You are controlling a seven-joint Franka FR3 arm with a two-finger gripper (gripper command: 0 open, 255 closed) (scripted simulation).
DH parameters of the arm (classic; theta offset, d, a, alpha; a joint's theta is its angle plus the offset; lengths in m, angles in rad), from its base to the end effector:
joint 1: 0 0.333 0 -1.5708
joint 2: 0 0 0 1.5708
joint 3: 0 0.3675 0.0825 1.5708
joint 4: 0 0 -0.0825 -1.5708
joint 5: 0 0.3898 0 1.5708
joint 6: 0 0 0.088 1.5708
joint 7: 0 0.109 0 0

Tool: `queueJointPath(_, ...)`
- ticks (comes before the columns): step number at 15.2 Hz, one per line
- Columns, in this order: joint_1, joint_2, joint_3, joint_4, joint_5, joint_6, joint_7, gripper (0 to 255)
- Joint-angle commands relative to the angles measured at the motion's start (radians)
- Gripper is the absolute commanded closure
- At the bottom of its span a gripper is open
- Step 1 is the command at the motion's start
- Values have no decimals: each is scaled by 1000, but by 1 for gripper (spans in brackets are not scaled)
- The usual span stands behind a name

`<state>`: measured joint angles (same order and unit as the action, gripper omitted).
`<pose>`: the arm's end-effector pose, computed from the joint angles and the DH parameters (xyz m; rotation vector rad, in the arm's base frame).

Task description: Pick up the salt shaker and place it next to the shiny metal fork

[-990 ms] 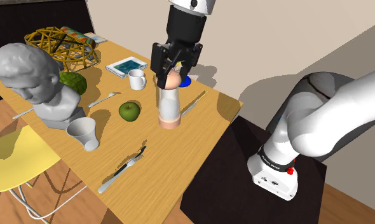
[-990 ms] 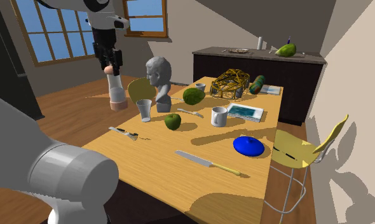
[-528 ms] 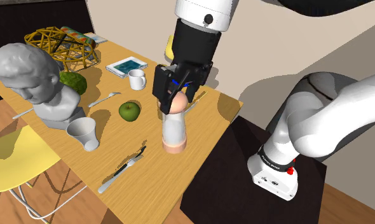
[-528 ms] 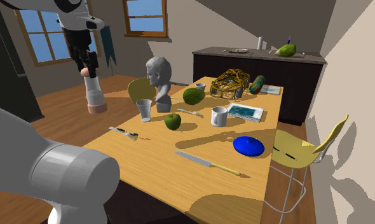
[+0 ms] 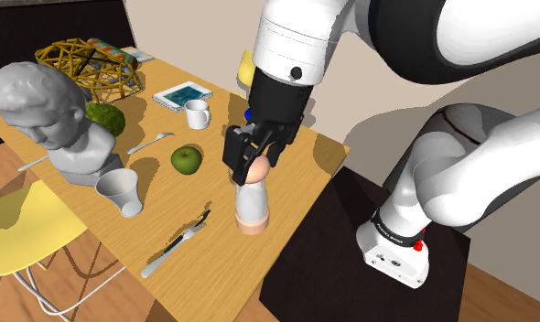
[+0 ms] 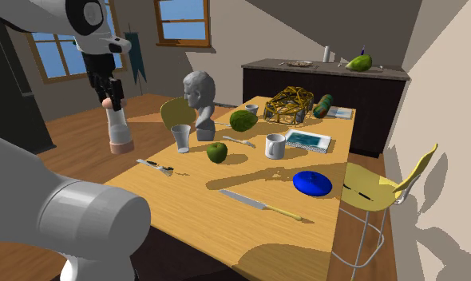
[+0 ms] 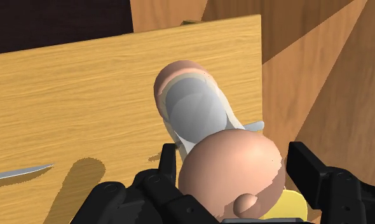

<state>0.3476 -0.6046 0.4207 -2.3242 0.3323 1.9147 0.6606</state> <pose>0.2323 0.3085 0.5916 -2.9709 0.0442 -0.1040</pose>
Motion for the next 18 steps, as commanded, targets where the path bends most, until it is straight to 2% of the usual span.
queueJointPath(1,2,-1,5,-27,5,27,-4,255)
queueJointPath(18,17,46,58,-220,50,266,-29,255)
